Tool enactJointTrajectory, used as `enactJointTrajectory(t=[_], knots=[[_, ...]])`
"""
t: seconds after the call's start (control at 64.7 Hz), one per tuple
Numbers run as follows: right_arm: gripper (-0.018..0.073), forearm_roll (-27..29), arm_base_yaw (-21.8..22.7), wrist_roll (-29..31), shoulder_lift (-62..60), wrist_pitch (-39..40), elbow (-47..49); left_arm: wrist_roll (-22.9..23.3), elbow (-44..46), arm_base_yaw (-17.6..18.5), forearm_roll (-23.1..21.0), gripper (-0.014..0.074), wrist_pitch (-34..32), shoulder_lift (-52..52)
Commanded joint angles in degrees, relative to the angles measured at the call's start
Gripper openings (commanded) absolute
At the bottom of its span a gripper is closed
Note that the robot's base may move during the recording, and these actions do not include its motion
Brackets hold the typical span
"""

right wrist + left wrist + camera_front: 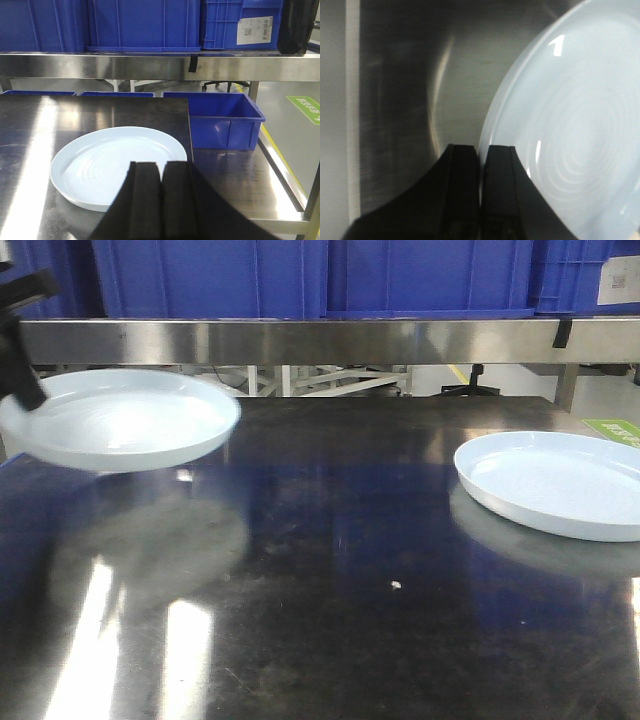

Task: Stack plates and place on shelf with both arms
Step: 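Lift the plate with the left gripper and set it at table center, then open the left gripper and withdraw the left arm from the plate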

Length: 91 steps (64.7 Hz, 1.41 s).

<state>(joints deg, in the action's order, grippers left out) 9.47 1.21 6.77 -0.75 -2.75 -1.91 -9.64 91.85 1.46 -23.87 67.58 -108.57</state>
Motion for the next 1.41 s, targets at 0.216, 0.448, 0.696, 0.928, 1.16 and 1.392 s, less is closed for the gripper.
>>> enactJointTrajectory(t=[0.216, 0.448, 0.696, 0.928, 1.16, 1.392], knots=[[0.0049, 0.0, 0.1, 0.2, -1.0, 5.1, 0.2, -0.1, 1.9, 12.7, -5.6, 0.0085, -7.9, 0.1], [0.0049, 0.0, 0.1, 0.2, -1.0, 5.1, 0.2, 2.4, 1.9, 16.8, -5.9, 0.0127, -9.4, -3.3], [0.0049, 0.0, 0.1, 0.2, -1.0, 5.1, 0.2, 2.4, 1.9, 17.8, -5.9, 0.0336, -8.6, -2.7], [0.0049, 0.0, 0.1, 0.2, -1.0, 5.1, 0.2, 2.4, 1.0, 17.9, 3.2, 0.033, -7.2, 3.2], [0.0049, 0.0, 0.1, 0.2, -1.0, 5.1, 0.2, 2.4, -5.4, 18.0, 7.5, 0.03, -13.9, 12.3], [0.0049, 0.0, 0.1, 0.2, -1.0, 5.1, 0.2, 2.3, -24.2, 18.0, 12.8, 0.0095, -35.4, 27.1]])
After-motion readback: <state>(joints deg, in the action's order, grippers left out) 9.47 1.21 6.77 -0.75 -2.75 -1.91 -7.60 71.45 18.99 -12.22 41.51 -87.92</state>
